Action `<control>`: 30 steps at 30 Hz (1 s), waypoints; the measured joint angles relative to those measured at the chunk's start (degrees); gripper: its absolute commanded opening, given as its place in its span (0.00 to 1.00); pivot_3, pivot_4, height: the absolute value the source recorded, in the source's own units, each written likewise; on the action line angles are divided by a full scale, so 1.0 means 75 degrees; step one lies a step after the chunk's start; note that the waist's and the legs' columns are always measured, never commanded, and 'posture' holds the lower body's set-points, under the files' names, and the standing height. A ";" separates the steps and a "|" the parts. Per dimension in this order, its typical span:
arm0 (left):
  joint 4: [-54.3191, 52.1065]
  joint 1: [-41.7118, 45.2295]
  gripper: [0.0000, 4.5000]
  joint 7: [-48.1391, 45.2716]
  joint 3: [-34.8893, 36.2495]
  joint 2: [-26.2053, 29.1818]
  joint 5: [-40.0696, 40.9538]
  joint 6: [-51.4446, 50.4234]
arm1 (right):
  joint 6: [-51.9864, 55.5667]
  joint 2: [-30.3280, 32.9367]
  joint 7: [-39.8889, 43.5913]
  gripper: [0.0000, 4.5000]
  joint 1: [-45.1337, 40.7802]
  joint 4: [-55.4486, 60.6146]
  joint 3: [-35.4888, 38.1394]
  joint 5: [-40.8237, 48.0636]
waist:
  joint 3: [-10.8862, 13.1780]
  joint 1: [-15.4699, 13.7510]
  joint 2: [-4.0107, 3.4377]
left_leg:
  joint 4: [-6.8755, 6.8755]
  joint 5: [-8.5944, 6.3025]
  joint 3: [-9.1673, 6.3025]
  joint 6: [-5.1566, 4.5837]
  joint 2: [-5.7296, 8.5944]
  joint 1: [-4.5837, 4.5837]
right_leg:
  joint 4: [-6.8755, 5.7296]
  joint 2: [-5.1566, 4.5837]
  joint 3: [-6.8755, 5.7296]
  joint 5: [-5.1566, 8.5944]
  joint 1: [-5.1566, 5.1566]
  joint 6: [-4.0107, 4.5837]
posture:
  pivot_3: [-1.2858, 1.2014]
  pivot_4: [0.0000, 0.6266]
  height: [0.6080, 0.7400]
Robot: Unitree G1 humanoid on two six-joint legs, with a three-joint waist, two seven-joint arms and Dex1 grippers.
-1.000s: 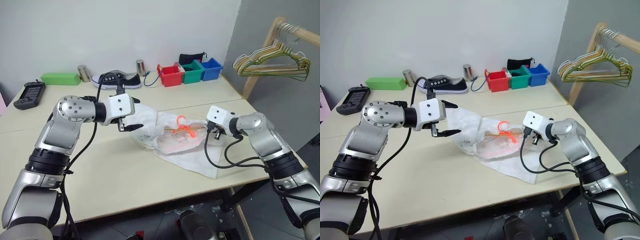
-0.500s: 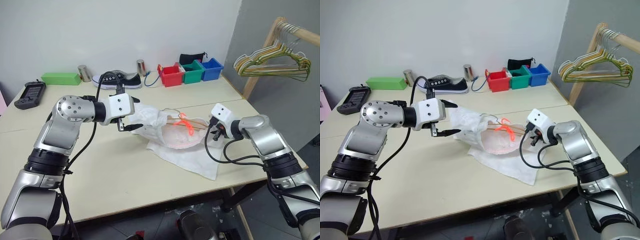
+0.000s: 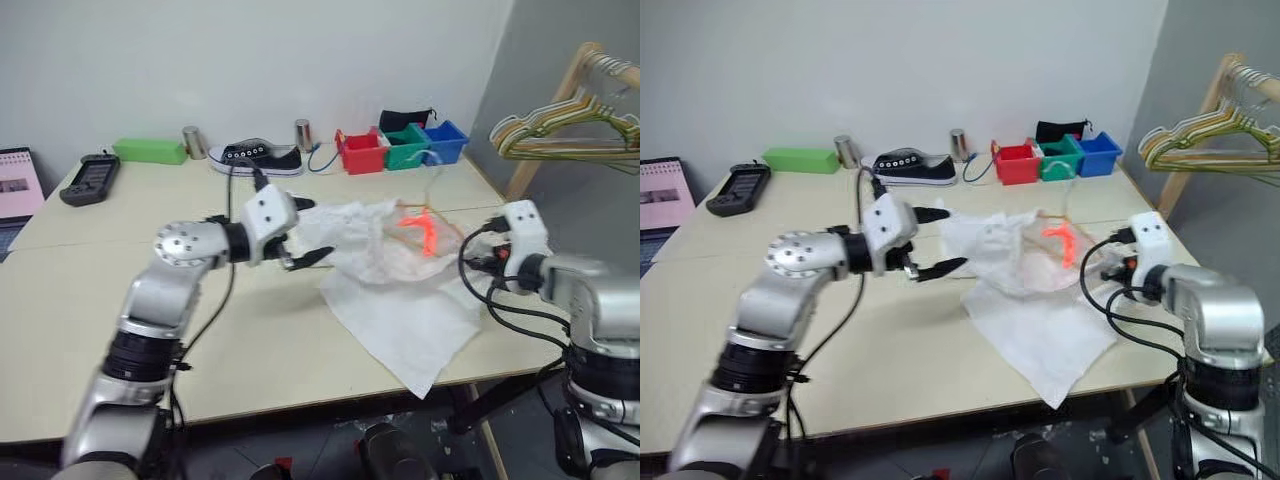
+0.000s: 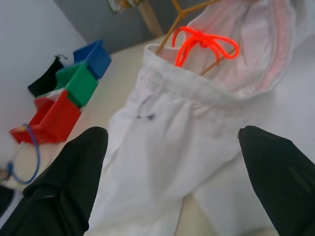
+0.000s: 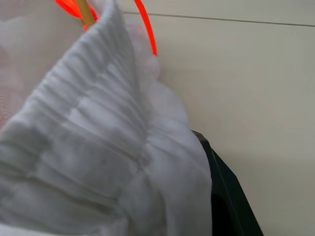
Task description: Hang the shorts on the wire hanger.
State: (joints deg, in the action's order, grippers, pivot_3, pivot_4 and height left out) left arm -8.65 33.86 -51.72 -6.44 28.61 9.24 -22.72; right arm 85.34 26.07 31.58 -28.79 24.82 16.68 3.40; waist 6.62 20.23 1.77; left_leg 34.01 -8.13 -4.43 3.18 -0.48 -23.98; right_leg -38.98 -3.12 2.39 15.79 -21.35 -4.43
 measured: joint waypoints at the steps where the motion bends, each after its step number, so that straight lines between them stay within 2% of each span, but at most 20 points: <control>1: -0.0111 -0.0009 1.00 0.0150 -0.0160 -0.0328 0.0082 -0.0135 | 0.0201 -0.0070 -0.0286 0.00 0.0108 0.0214 0.0124 -0.0094 | 0.0000 0.0040 0.0000 | 0.0002 0.0000 0.0005 0.0000 0.0001 -0.0001 | 0.0001 -0.0001 0.0005 0.0000 -0.0001 0.0000 | 0.34 0.09 1.00; 4: -0.0294 0.0001 1.00 0.0487 -0.0468 -0.1015 0.0181 -0.0382 | 0.0500 -0.0128 -0.1066 0.00 0.0415 0.0698 0.0370 -0.0454 | -0.0008 0.0262 -0.0014 | -0.0001 0.0000 0.0012 0.0000 0.0000 0.0001 | 0.0001 0.0001 0.0012 0.0005 -0.0006 0.0009 | 0.31 0.10 1.00; 8: 0.0151 0.0397 1.00 0.1040 -0.0924 -0.2229 0.0169 -0.0301 | 0.0753 -0.0559 -0.2637 0.00 0.0569 0.1692 0.0853 -0.1518 | -0.0020 0.0660 -0.0035 | -0.0004 -0.0001 0.0020 -0.0001 0.0002 -0.0004 | 0.0005 0.0001 0.0012 0.0020 -0.0008 0.0008 | 0.29 0.10 1.00; 14: 0.1064 0.1068 1.00 0.1331 -0.1028 -0.2895 0.0100 0.0326 | 0.0623 -0.0778 -0.4026 0.00 0.0598 0.2693 0.0886 -0.2439 | -0.0043 0.1500 -0.0073 | -0.0019 -0.0018 0.0028 -0.0015 -0.0001 0.0003 | 0.0006 0.0000 0.0003 0.0071 -0.0002 0.0015 | 0.27 0.08 1.00; 20: 0.1860 0.1574 1.00 0.1314 -0.1257 -0.3448 0.0043 0.0866 | -0.0029 -0.1170 -0.4739 0.00 0.0384 0.2765 0.0705 -0.2729 | -0.0053 0.2196 -0.0088 | -0.0020 -0.0053 0.0043 -0.0062 0.0000 0.0012 | 0.0005 -0.0003 0.0006 0.0100 0.0005 0.0008 | 0.27 0.08 1.00; 23: 0.2028 0.1985 1.00 0.1307 -0.1264 -0.3759 0.0059 0.1077 | -0.0347 -0.1374 -0.4982 0.00 0.0128 0.2784 0.0691 -0.2764 | -0.0053 0.2369 -0.0089 | -0.0020 -0.0066 0.0044 -0.0084 0.0000 0.0017 | 0.0006 -0.0003 0.0005 0.0108 0.0011 0.0004 | 0.28 0.07 1.00; 30: 0.2638 0.2786 1.00 0.1321 -0.1256 -0.4216 0.0062 0.1442 | -0.1036 -0.1463 -0.5500 0.00 -0.0370 0.2597 0.1002 -0.2938 | -0.0055 0.2461 -0.0089 | -0.0021 -0.0069 0.0045 -0.0088 0.0001 0.0022 | 0.0011 -0.0005 0.0002 0.0115 0.0020 0.0008 | 0.29 0.06 1.00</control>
State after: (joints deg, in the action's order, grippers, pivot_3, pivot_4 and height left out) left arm 11.14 54.76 -41.81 -15.86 -3.00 9.70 -11.91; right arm 77.57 15.10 -9.68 -31.56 44.30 24.19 -18.64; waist 6.21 38.68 1.10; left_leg 33.85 -8.65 -4.10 2.52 -0.47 -23.81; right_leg -38.90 -3.16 2.41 16.65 -21.19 -4.37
